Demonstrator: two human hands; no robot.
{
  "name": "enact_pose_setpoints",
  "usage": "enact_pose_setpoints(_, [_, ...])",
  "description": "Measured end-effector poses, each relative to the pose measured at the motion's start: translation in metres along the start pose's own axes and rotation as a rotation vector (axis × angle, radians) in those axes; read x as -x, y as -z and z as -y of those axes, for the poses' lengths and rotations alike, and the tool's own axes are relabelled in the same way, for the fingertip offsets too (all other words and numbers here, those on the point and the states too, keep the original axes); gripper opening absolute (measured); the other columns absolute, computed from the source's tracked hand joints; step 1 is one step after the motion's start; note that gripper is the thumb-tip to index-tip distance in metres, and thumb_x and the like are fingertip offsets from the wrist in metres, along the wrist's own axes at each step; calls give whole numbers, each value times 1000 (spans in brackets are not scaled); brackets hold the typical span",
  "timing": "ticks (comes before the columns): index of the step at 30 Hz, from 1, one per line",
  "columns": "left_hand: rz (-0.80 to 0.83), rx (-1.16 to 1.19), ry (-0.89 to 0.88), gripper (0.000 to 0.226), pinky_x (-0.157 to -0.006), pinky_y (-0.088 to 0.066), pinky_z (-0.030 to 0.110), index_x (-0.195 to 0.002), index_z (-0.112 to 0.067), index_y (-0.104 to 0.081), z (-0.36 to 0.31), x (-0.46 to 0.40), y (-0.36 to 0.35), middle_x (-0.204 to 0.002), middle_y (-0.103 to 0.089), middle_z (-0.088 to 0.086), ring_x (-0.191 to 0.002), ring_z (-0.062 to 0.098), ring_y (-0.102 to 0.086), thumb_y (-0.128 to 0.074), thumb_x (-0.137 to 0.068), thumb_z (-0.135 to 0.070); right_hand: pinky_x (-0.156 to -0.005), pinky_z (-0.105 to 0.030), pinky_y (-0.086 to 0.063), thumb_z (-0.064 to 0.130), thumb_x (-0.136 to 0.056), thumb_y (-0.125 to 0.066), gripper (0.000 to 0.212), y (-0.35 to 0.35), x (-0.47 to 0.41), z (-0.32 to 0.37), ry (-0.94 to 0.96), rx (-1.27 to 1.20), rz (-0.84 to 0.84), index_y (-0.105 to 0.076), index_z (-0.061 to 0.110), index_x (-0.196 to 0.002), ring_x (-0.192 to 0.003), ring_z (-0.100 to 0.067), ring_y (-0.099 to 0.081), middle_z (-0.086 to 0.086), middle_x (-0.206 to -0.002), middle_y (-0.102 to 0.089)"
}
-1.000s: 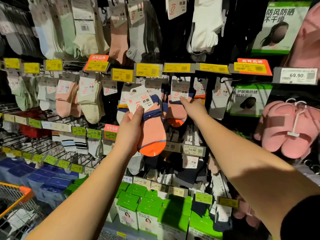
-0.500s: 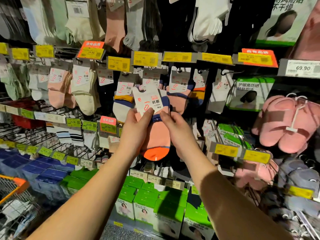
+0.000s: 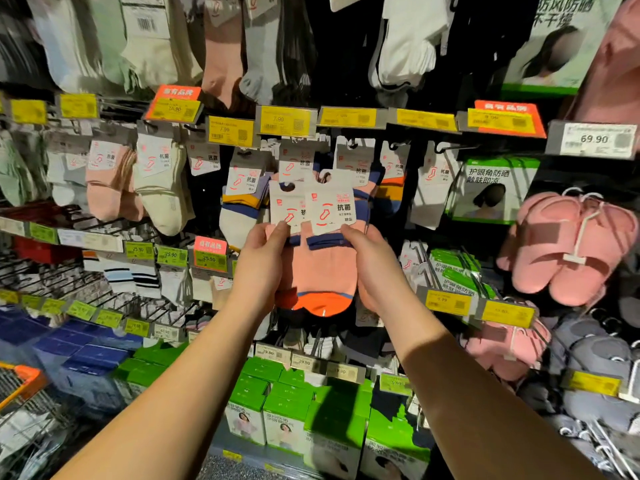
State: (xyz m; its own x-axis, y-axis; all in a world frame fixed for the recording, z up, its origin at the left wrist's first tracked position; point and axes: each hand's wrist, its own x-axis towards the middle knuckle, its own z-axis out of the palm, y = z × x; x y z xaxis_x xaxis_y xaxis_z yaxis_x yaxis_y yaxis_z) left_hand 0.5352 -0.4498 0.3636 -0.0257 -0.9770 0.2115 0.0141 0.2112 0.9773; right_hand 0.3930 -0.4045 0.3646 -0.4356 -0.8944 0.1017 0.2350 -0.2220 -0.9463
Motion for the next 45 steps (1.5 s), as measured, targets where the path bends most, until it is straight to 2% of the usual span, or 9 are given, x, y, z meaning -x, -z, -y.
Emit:
enact_pose_setpoints(3, [-35,-4,-23,21,-62,-41,26,-104,-16,-60,1,-4,4,-90,-66,-4,-78,7,-59,-53,-102,-35,-82,-41,-55,18,-100,-54,14,7,-10,8,30,5,-75,-61,24,-111,-100,-27,-70,-6,-111,-72])
enact_pose_setpoints(8, [-81,41,-39,19,-68,-45,31,-100,-18,-60,0,-11,9,-90,-67,-3,-82,15,-62,-54,-100,-37,-65,-29,-53,22,-100,-55,7,15,-36,28,117,133,-129,-57,27,-103,-89,-23,-68,-4,-103,-69])
enact_pose_setpoints(13, [-53,85,-68,20,-73,-50,33,-103,-18,-62,-6,-11,6,-98,-71,-1,-88,17,-67,-54,-100,-36,-62,-27,-52,23,-101,-53,12,9,-61,43,178,269,-135,-54,24,-113,-85,-17,-66,0,-102,-66])
enact_pose_setpoints(18, [-22,120,-60,17,-88,-54,48,-98,-25,-63,-11,-9,4,-100,-72,0,-94,22,-68,-56,-96,-41,-85,-42,-54,24,-100,-51,16,1,-77,47,153,385,-168,-47,23,-115,-99,-29,-65,-8,-113,-64])
enact_pose_setpoints(23, [-7,138,-40,30,-91,-54,53,-94,-28,-63,-13,-7,7,-100,-73,1,-96,24,-70,-57,-82,-54,-84,-47,-56,26,-99,-51,16,2,-79,43,150,314,-207,-48,23,-114,-98,-31,-66,-7,-108,-63])
enact_pose_setpoints(27, [12,155,-40,22,-85,-55,51,-93,-25,-62,-14,-8,8,-99,-73,5,-88,22,-70,-58,-93,-46,-83,-51,-56,28,-97,-50,21,2,-81,41,150,338,-232,-50,20,-117,-98,-35,-66,-11,-106,-64])
enact_pose_setpoints(29, [13,150,-40,25,-88,-54,55,-89,-27,-63,-13,-9,9,-100,-73,7,-93,28,-70,-58,-88,-52,-84,-52,-56,29,-97,-51,20,2,-81,40,152,332,-239,-51,20,-114,-97,-35,-66,-10,-106,-64])
enact_pose_setpoints(37, [16,169,-16,26,-93,-52,62,-83,-34,-66,-11,-8,10,-100,-73,5,-99,31,-70,-58,-79,-58,-84,-48,-55,28,-98,-51,17,3,-82,31,158,344,-241,-50,20,-113,-98,-32,-65,-5,-102,-63])
enact_pose_setpoints(45, [12,193,-27,22,-92,-54,59,-97,-25,-63,-9,-10,15,-102,-73,7,-95,28,-71,-57,-93,-45,-69,-35,-51,27,-100,-51,21,5,-83,22,133,212,-215,-51,16,-118,-82,-27,-65,-6,-94,-63])
